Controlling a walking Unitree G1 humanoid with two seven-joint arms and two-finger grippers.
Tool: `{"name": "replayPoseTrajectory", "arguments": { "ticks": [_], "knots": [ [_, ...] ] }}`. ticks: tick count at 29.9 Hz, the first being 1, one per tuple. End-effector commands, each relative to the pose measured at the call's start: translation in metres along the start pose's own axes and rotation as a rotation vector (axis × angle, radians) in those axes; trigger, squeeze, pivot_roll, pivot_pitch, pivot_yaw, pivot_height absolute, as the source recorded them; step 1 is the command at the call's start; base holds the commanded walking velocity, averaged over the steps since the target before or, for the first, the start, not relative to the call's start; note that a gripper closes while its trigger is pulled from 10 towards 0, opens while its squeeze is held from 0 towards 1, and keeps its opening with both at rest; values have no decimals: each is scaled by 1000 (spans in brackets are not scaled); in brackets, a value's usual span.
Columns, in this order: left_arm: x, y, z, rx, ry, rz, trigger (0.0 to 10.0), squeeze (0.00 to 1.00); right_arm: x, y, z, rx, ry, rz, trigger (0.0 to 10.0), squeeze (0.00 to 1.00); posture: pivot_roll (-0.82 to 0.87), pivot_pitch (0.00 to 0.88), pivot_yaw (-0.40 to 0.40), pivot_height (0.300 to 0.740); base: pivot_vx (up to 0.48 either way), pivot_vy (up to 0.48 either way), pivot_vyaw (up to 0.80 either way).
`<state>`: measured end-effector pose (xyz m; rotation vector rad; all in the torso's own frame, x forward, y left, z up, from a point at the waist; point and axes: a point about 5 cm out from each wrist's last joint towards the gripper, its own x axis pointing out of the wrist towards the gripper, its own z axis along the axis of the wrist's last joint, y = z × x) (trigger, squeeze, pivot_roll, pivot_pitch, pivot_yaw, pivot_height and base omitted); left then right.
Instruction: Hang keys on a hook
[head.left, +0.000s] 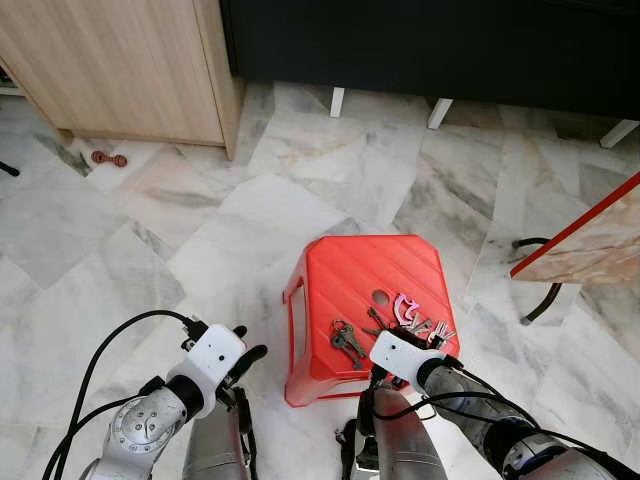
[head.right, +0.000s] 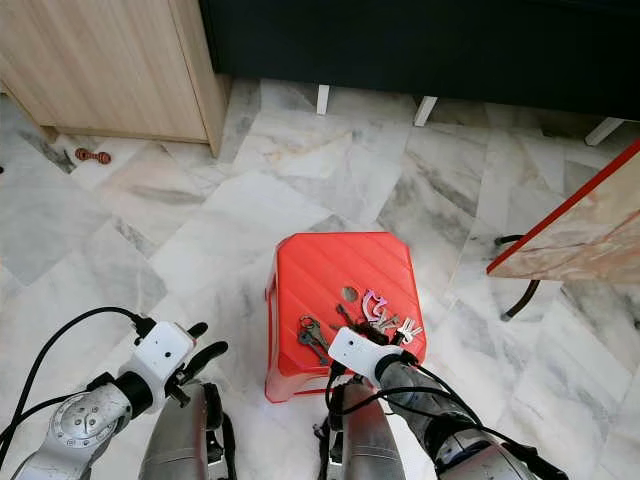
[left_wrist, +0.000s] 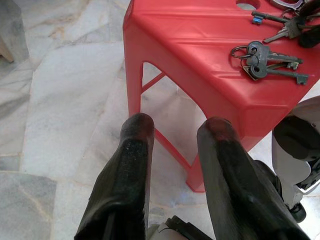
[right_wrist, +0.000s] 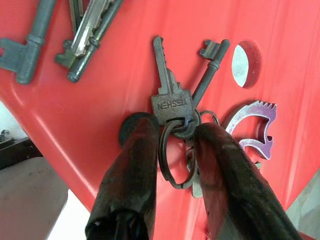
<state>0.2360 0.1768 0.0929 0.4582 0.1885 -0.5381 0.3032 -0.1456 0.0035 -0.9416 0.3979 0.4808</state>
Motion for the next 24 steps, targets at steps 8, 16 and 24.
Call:
{"name": "replayPoseTrajectory", "arguments": {
  "ticks": [8, 16, 24],
  "knots": [
    [-1, -2, -6, -7, 27, 2, 10000, 0, -6, 6, -21, 21, 89, 21, 0, 0, 46, 346, -161, 638, 0, 0, 0],
    [4, 3, -10, -8, 33, 23, 10000, 0, -6, 5, -22, 35, 88, 12, 0, 0, 47, 311, -163, 638, 0, 0, 0],
    [9, 13, -27, -42, 70, 87, 10000, 0, -4, -7, -14, 167, 51, -72, 0, 0, 60, 225, -164, 638, 0, 0, 0]
  ]
}}
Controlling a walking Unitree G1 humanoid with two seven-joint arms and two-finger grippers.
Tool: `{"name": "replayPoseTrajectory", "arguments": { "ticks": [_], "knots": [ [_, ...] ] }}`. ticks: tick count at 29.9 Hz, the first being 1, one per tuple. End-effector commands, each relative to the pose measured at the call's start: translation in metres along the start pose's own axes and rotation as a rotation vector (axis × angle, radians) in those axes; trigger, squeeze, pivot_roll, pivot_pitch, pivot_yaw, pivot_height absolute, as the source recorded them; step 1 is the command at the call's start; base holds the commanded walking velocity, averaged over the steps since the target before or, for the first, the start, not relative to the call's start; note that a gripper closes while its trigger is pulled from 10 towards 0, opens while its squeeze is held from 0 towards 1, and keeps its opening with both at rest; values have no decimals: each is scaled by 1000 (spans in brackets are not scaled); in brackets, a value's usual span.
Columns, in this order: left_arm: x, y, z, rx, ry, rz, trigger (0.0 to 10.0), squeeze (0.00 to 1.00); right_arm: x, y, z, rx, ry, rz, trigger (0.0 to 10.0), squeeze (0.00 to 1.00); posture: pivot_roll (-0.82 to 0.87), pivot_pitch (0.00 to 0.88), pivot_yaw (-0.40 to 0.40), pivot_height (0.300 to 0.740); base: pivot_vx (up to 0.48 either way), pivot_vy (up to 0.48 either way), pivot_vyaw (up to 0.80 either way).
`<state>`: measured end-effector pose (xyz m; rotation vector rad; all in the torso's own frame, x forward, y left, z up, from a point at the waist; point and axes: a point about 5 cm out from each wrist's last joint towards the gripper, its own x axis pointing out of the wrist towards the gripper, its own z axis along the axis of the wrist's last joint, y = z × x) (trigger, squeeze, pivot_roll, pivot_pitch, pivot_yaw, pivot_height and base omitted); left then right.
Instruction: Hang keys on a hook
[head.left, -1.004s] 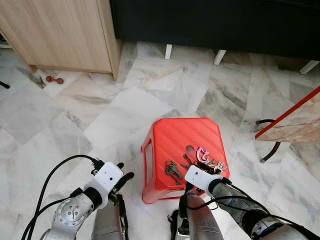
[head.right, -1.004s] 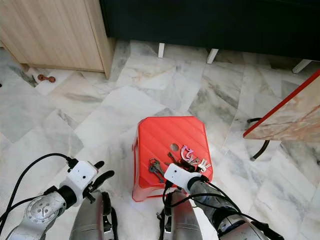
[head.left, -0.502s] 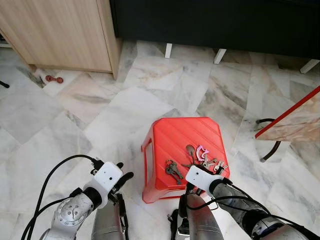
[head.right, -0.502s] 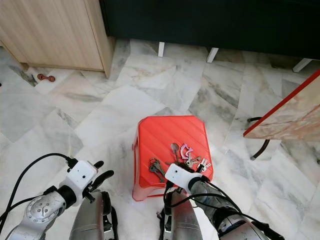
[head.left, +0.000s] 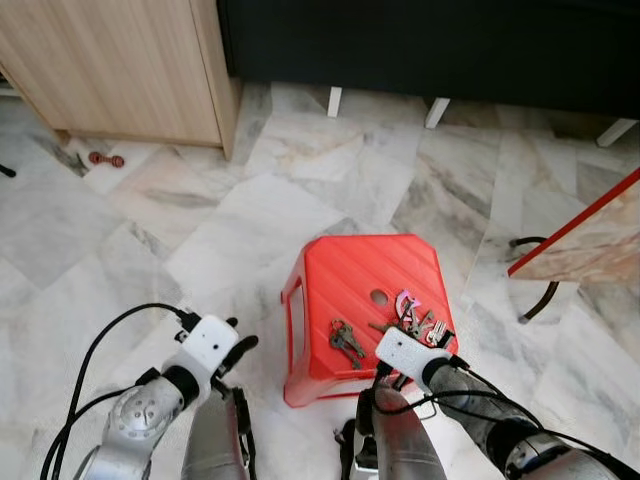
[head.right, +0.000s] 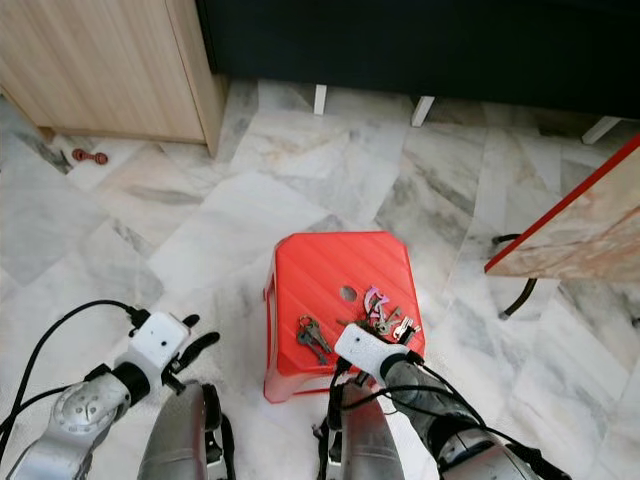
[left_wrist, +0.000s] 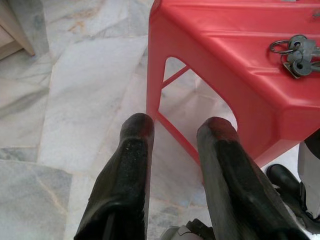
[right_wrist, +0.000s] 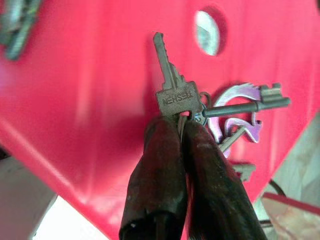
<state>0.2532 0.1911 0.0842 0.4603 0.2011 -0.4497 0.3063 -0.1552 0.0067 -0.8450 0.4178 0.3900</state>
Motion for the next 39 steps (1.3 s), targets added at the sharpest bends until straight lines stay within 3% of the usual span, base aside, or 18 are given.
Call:
{"name": "replayPoseTrajectory", "arguments": {
  "ticks": [1, 4, 8, 11, 13, 16, 17, 18, 19, 20, 21, 22, 24, 29, 30, 33, 39],
  "knots": [
    [-1, -3, -17, -38, 49, 12, 10000, 0, -2, -1, -7, 65, 14, -27, 0, 0, 60, 218, -163, 638, 0, 0, 0],
    [-2, -2, -32, -59, 92, 37, 10000, 0, -3, -10, -6, 126, -12, -89, 0, 0, 64, 188, -158, 638, 0, 0, 0],
    [-3, 1, -49, -96, 132, 78, 10000, 0, -4, -20, -6, 134, -38, -154, 0, 0, 50, 147, -146, 638, 0, 0, 0],
    [-2, 2, -64, -145, 174, 119, 10000, 0, -5, -28, -7, 306, -51, -204, 0, 0, 59, 111, -136, 638, 0, 0, 0],
    [-2, 1, -70, -158, 190, 129, 10000, 0, -6, -31, -7, 356, -58, -219, 0, 0, 59, 105, -135, 638, 0, 0, 0],
    [-7, -4, -93, -193, 289, 163, 10000, 0, -7, -37, -10, 505, -65, -267, 0, 0, 60, 63, -127, 638, 0, 0, 0],
    [-11, -13, -107, -181, 356, 137, 10000, 0, -10, -40, -13, 552, -77, -293, 0, 0, 67, 46, -126, 638, 0, 0, 0],
    [-14, -16, -114, -186, 392, 139, 10000, 0, -11, -41, -15, 572, -76, -306, 784, 0, 72, 29, -120, 638, 0, 0, 0],
    [-14, -16, -114, -186, 392, 139, 10000, 0, -11, -41, -15, 572, -76, -306, 784, 0, 72, 29, -120, 638, 0, 0, 0],
    [-17, -19, -123, -199, 435, 153, 10000, 0, -11, -40, -17, 595, -69, -318, 3569, 0, 67, 6, -114, 638, 0, 0, 0],
    [-18, -19, -125, -204, 447, 159, 10000, 0, -11, -40, -18, 601, -65, -321, 3569, 0, 67, 6, -114, 638, 0, 0, 0],
    [-23, -25, -132, -219, 485, 163, 10000, 0, -13, -40, -19, 624, -75, -330, 10000, 0, 69, 0, -111, 638, 0, 0, 0],
    [-35, -39, -149, -232, 580, 167, 10000, 0, -16, -41, -23, 668, -88, -348, 10000, 0, 63, 0, -106, 638, 0, 0, 0],
    [-53, -52, -170, -313, 711, 237, 10000, 0, -18, -42, -28, 734, -85, -372, 10000, 0, 57, 0, -99, 638, 0, 0, 0],
    [-53, -52, -170, -313, 711, 237, 10000, 0, -18, -42, -28, 734, -85, -372, 10000, 0, 57, 0, -99, 638, 0, 0, 0],
    [-63, -62, -180, -417, 774, 309, 10000, 0, -19, -45, -32, 765, -83, -385, 10000, 0, 74, 0, -99, 638, 0, 0, 0],
    [-63, -64, -182, -460, 790, 331, 10000, 0, -18, -54, -27, 774, -99, -403, 10000, 0, 67, 0, -98, 638, 0, 0, 0]
  ]
}}
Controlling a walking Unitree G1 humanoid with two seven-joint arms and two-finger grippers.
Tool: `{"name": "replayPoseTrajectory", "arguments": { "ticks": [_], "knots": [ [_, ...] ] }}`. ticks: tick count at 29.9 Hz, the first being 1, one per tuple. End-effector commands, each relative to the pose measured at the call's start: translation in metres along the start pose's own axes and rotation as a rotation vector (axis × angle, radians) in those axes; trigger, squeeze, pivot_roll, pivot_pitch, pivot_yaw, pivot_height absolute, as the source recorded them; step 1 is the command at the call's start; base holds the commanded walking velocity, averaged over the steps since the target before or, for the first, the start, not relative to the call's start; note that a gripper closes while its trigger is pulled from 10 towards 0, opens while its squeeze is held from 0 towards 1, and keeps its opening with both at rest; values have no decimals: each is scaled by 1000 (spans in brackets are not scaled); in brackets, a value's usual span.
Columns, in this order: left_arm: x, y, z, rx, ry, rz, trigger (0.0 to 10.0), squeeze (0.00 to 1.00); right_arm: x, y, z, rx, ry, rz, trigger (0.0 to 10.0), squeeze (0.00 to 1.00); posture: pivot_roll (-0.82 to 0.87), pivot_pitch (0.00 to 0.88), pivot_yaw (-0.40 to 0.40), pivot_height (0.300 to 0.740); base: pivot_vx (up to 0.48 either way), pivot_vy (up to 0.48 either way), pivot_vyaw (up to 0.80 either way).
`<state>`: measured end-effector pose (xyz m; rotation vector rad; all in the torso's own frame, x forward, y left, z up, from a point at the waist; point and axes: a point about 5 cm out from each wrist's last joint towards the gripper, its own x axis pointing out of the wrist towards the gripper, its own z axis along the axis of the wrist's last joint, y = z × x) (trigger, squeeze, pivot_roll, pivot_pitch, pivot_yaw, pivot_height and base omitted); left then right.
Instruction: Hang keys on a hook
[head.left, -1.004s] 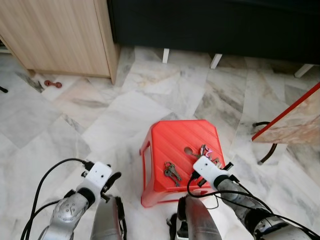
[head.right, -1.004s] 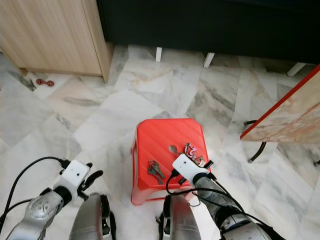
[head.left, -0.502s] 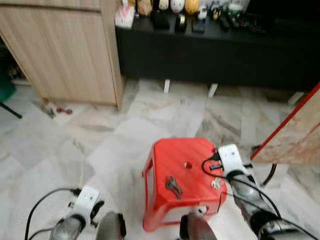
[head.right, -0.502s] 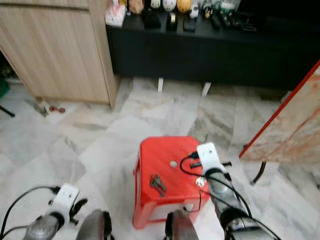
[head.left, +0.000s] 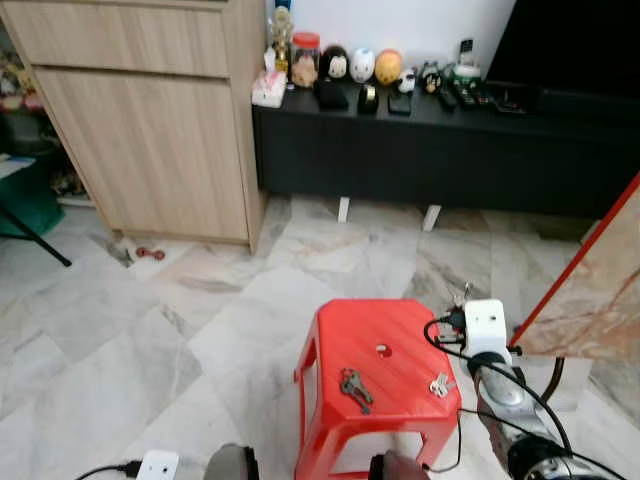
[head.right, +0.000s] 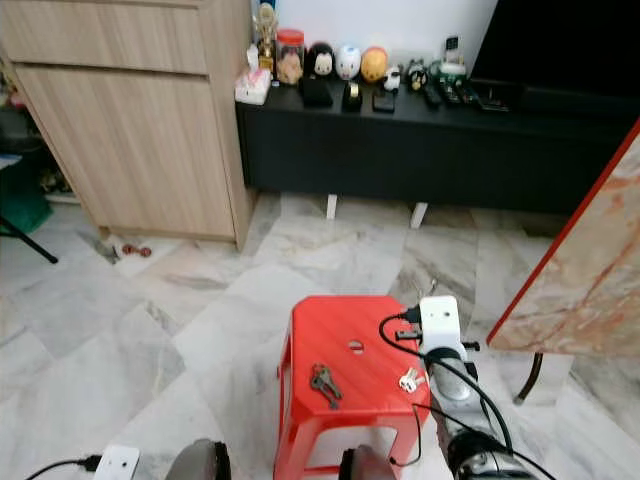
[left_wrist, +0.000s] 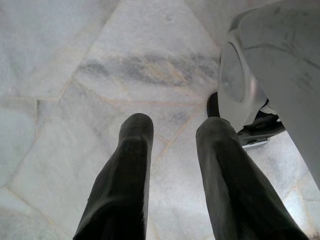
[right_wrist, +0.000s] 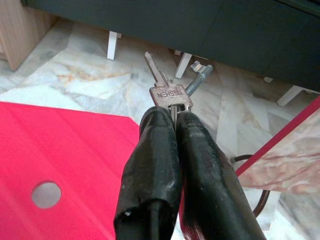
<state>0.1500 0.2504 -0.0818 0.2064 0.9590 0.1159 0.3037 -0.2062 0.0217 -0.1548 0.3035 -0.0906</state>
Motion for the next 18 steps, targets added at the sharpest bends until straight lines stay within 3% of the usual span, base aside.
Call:
{"name": "replayPoseTrajectory", "arguments": {
  "ticks": [1, 7, 18],
  "knots": [
    [1, -3, 2, -24, -1, 2, 10000, 0, 6, -7, 15, 34, -46, -29, 10000, 0, 65, 0, -97, 638, 0, 0, 0],
    [1, -6, -1, -24, 10, -7, 10000, 0, 5, -7, 12, 80, -35, -40, 10000, 0, 73, 0, -98, 638, 0, 0, 0],
    [-1, -6, -9, -34, 29, -16, 10000, 0, -4, -3, -2, 88, -18, -29, 10000, 0, 74, 0, -98, 638, -258, 0, 0]
  ]
}}
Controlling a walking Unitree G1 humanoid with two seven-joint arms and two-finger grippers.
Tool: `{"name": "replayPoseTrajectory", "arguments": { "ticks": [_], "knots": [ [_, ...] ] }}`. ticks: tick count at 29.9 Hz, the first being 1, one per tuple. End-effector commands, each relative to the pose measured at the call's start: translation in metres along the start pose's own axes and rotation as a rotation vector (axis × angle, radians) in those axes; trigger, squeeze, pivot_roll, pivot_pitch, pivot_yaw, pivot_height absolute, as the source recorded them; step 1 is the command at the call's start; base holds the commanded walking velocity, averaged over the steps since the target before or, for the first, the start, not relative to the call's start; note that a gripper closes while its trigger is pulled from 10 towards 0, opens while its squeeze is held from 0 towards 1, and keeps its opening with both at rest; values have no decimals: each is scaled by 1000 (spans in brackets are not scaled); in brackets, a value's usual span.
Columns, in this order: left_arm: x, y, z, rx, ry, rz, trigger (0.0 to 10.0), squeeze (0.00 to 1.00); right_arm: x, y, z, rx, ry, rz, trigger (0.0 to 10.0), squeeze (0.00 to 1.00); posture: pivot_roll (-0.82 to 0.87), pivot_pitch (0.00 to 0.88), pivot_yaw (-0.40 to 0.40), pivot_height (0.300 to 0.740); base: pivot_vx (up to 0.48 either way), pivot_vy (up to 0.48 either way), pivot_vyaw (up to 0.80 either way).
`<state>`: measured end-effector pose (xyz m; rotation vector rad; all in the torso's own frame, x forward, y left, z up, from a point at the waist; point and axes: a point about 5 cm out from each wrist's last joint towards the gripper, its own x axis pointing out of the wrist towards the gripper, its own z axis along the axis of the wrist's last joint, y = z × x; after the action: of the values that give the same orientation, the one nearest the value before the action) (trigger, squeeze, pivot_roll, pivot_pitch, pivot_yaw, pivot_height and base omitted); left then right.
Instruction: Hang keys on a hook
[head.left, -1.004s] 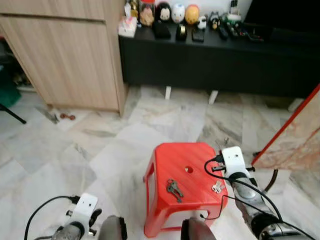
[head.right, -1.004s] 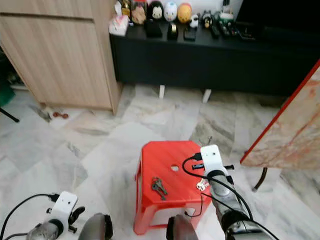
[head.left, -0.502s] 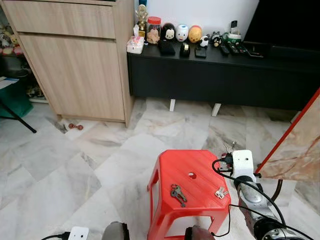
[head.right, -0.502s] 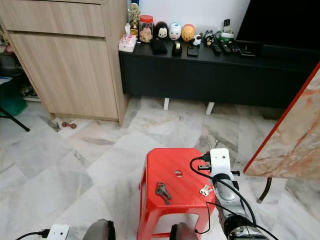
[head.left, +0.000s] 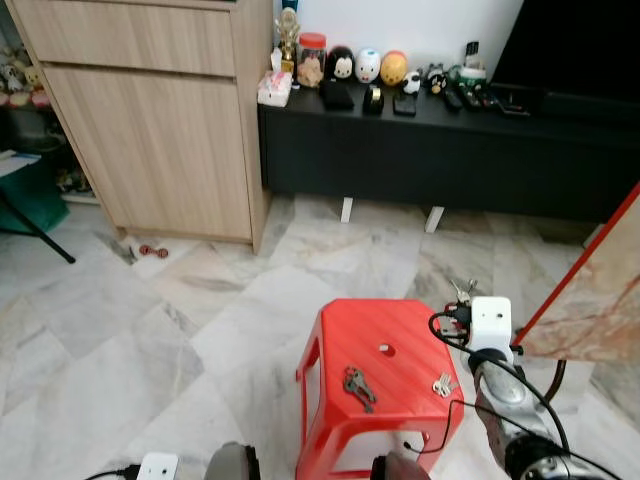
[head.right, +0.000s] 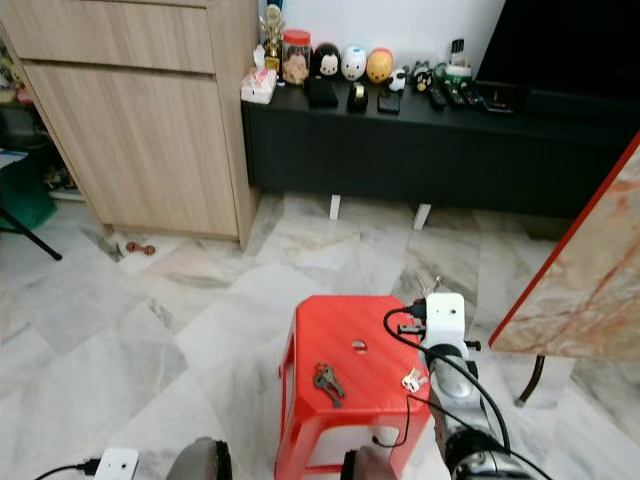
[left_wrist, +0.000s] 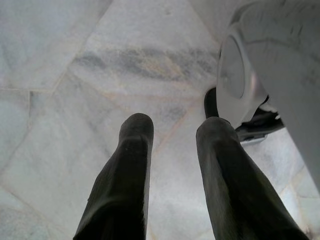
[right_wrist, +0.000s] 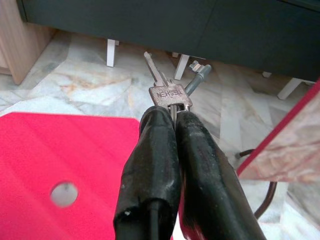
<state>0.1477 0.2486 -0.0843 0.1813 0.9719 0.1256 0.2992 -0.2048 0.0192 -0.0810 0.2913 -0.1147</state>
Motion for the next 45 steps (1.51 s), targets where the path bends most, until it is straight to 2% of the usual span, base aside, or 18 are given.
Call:
{"name": "replayPoseTrajectory", "arguments": {
  "ticks": [1, 16, 22, 25, 33, 39, 45],
  "knots": [
    [-1, -4, -6, -10, 15, -13, 10000, 0, 0, -5, 2, 12, -10, -16, 10000, 0, 73, 0, -99, 638, -266, 0, 0],
    [-1, -6, -6, -15, 19, -19, 10000, 0, 2, -7, 8, 36, -22, -28, 10000, 0, 73, 0, -107, 638, -268, 0, 0],
    [-2, -5, -11, -10, 38, -14, 10000, 0, 1, -9, 6, 61, -29, -40, 10000, 0, 73, 0, -111, 638, 0, 0, 0],
    [-2, -5, -13, -8, 43, -15, 10000, 0, 0, -11, 7, 74, -41, -48, 10000, 0, 73, 0, -110, 648, 0, 0, 0],
    [-4, -1, -18, -1, 68, -15, 10000, 0, 1, -10, 12, 82, -55, -51, 10000, 0, 72, 0, -109, 713, 0, 0, 0],
    [-4, -1, -19, 4, 70, -18, 10000, 0, 2, -10, 13, 87, -63, -60, 10000, 0, 71, 0, -109, 738, 0, 0, 0],
    [-5, 2, -23, 11, 79, -20, 10000, 0, 1, -10, 16, 90, -79, -76, 10000, 0, 68, 0, -107, 740, 0, 0, 0]
  ]
}}
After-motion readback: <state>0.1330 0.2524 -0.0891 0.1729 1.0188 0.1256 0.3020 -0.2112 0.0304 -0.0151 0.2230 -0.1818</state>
